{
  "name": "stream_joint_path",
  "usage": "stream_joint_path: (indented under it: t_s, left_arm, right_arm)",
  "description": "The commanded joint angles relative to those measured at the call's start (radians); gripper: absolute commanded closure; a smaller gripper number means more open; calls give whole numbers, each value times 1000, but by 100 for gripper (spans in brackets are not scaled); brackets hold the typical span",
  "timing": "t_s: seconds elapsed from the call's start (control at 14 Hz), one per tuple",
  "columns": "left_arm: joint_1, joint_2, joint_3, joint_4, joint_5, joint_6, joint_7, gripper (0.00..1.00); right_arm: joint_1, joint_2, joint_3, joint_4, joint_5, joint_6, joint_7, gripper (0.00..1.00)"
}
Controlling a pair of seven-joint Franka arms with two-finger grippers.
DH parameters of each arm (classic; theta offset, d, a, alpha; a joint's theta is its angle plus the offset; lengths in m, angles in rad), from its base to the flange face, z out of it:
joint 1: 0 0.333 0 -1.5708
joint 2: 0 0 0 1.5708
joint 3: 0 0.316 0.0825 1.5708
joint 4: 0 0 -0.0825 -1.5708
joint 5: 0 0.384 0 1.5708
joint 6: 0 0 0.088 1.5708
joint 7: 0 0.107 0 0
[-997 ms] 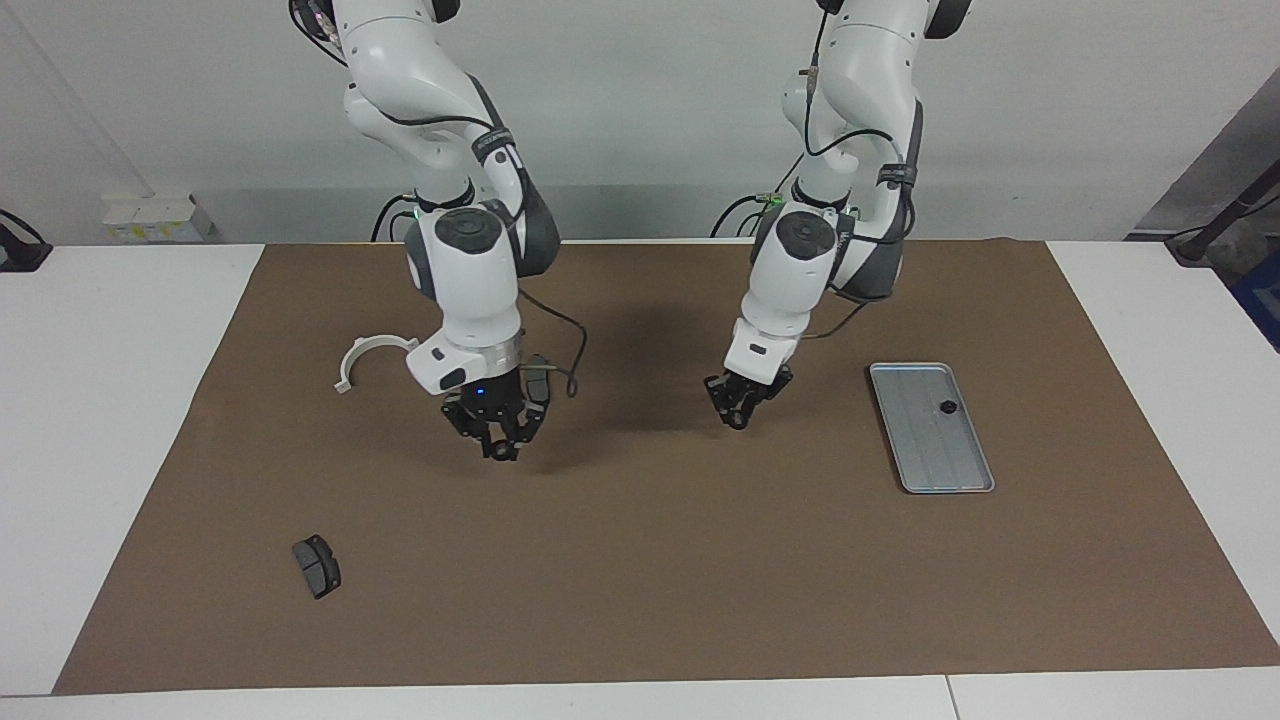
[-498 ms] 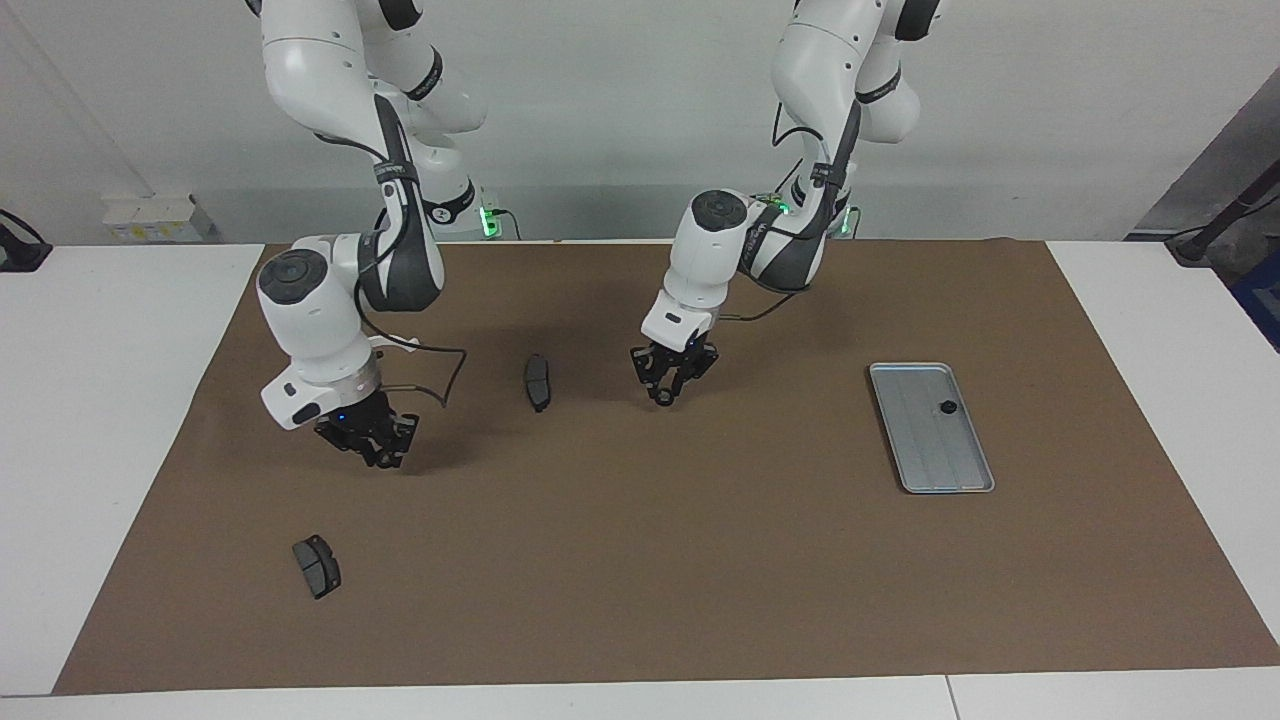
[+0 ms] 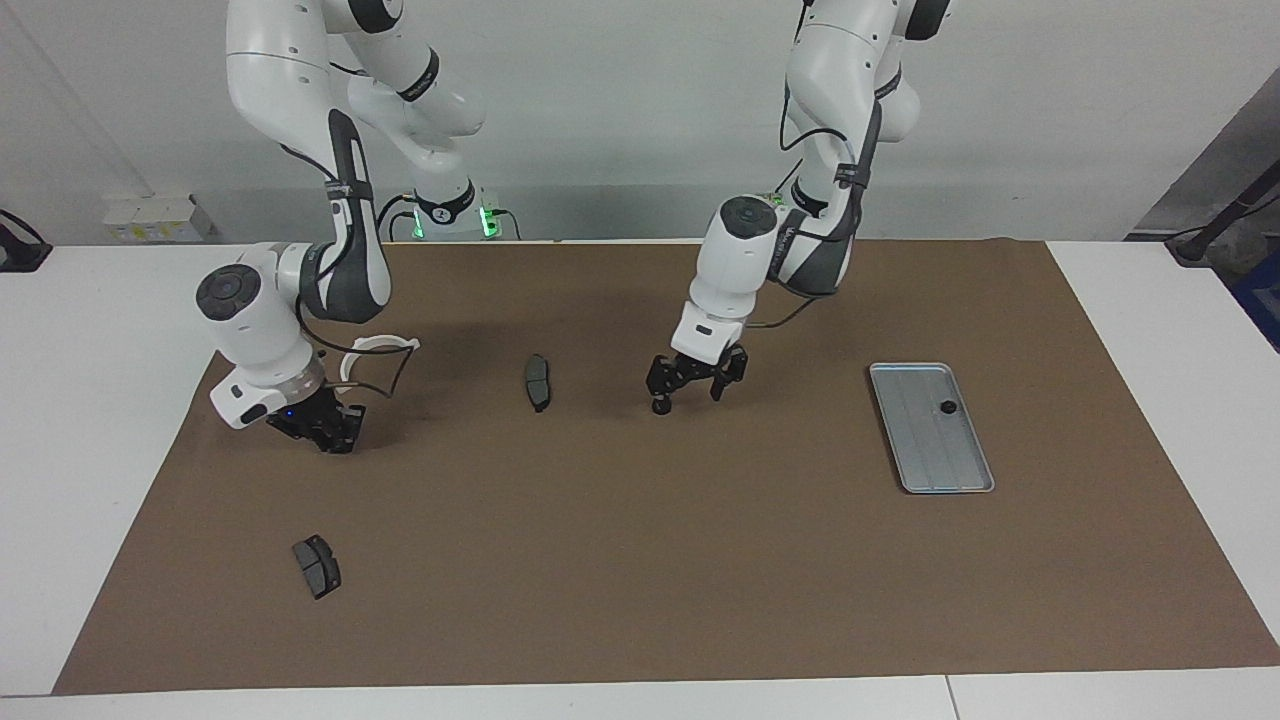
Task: Place bearing gear from tray to pile
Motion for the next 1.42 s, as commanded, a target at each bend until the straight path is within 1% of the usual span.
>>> stream_joint_path:
  t_s: [0.0, 0.07, 0.14, 0.21, 0.36, 0.57, 0.64, 0.71, 0.85, 1.07, 1.28, 1.35]
  left_arm:
    - [149, -26, -9, 55, 12, -141, 139, 2]
    - [203, -32, -9, 61, 12, -182, 223, 2]
    - [255, -43, -9, 64, 12, -212, 305, 2]
    - [306, -44, -9, 66, 12, -236, 389, 2]
    - [396, -50, -8, 61, 12, -273, 553, 4]
    - [488, -64, -6, 26, 12, -276, 686, 8]
    - [504, -76, -5, -5, 12, -264, 721, 9]
    - [524, -86, -5, -34, 12, -253, 752, 10]
    - [564, -99, -3, -81, 12, -232, 809, 15]
    - [598, -110, -2, -157, 14, -151, 838, 21]
    - [616, -103, -3, -166, 14, -132, 838, 26]
    - [622, -100, -3, -169, 14, -128, 838, 27]
  right_arm:
    - [-14, -50, 20, -31, 24, 6, -33, 12]
    - [-3, -63, 21, -30, 24, 6, -30, 2]
    - [11, -76, 33, -19, 24, 2, -20, 0]
    - [37, -85, 47, -7, 24, -23, 10, 0]
    - [133, -84, 49, 48, 24, -69, 140, 0]
    - [303, -67, 47, 110, 22, -74, 375, 0]
    - [354, -51, 47, 136, 17, -74, 436, 0]
    - [414, -15, 46, 174, 7, -74, 484, 0]
    - [480, 28, 47, 232, 4, -72, 561, 0]
    - [600, 105, 44, 318, -2, -92, 689, 0]
    - [666, 185, 46, 378, -44, -91, 777, 0]
    - [683, 197, 46, 380, -44, -88, 797, 0]
